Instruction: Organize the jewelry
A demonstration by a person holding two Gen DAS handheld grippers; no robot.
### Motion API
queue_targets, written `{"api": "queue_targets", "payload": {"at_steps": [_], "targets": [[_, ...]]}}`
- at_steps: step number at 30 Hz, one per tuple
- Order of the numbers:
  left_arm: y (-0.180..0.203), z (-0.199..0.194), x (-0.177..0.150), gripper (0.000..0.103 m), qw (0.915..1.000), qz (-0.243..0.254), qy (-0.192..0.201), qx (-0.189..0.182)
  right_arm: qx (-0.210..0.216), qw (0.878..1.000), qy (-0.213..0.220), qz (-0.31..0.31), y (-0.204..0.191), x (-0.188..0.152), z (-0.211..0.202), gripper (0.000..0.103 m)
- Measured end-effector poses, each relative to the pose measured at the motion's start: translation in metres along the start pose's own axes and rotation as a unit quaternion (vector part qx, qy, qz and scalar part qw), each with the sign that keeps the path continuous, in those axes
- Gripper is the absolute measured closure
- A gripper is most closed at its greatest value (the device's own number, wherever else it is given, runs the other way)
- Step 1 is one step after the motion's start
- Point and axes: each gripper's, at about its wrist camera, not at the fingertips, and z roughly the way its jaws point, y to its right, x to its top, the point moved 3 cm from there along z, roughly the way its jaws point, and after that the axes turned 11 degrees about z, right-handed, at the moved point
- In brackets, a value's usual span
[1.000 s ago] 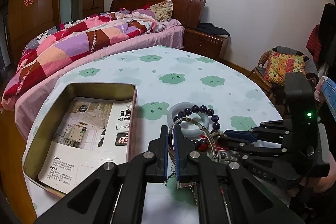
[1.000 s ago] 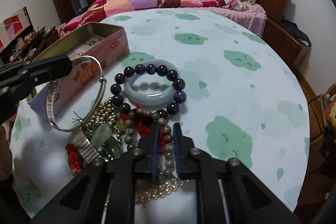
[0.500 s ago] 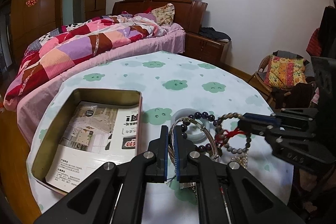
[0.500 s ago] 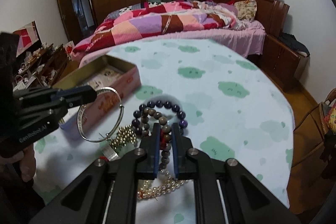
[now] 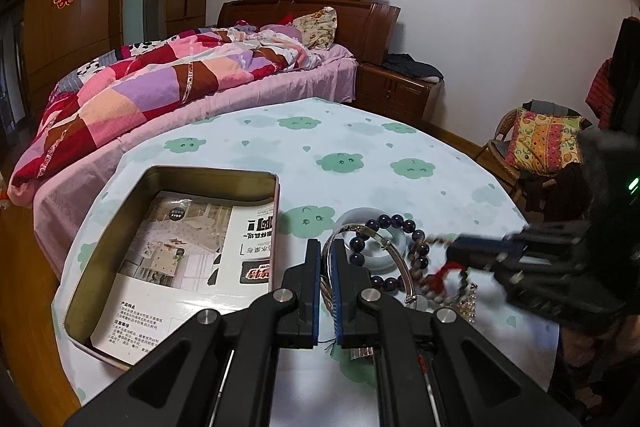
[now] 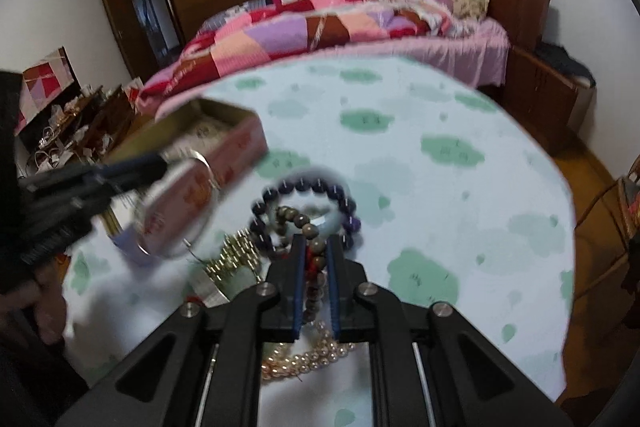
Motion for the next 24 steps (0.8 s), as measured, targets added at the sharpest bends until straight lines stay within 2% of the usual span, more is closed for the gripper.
{"api": "queue_targets", "payload": {"at_steps": [2,7,11,14,18,20,22,24], "targets": [[0.0,0.001,-0.001,0.099,1.0,-0.001,-0.003,0.0,-0.018,1.0,-0.009,-0.006,0.002,-0.006,0.011,0.09],[-0.002,0.005,-0.003,0.099,1.0,-0.002,-0.008,0.0,-0.029,0.999,-0.024,-0.014,0.005,-0.008,0.023,0.089],[-0.002,0.005,-0.003,0.099,1.0,-0.003,-0.008,-0.001,-0.029,0.999,-0.033,-0.013,0.009,-0.006,0.03,0.088],[-0.002,0.005,-0.003,0.099,1.0,-0.003,-0.008,-0.001,-0.023,0.999,-0.033,-0.006,0.011,-0.005,0.028,0.083],[-0.002,0.005,-0.003,0.099,1.0,-0.002,-0.009,-0.002,-0.027,0.998,-0.044,-0.024,0.009,-0.005,0.026,0.083],[-0.003,0.005,-0.004,0.099,1.0,-0.004,-0.008,-0.001,-0.019,0.999,-0.041,-0.016,0.012,-0.002,0.017,0.071],[-0.003,0.004,-0.005,0.099,1.0,-0.005,-0.007,0.0,-0.015,0.999,-0.041,-0.025,0.012,-0.002,0.005,0.053],[-0.003,0.005,-0.005,0.099,1.0,-0.007,-0.007,0.0,-0.024,0.998,-0.042,-0.037,0.011,-0.002,-0.001,0.051]]}}
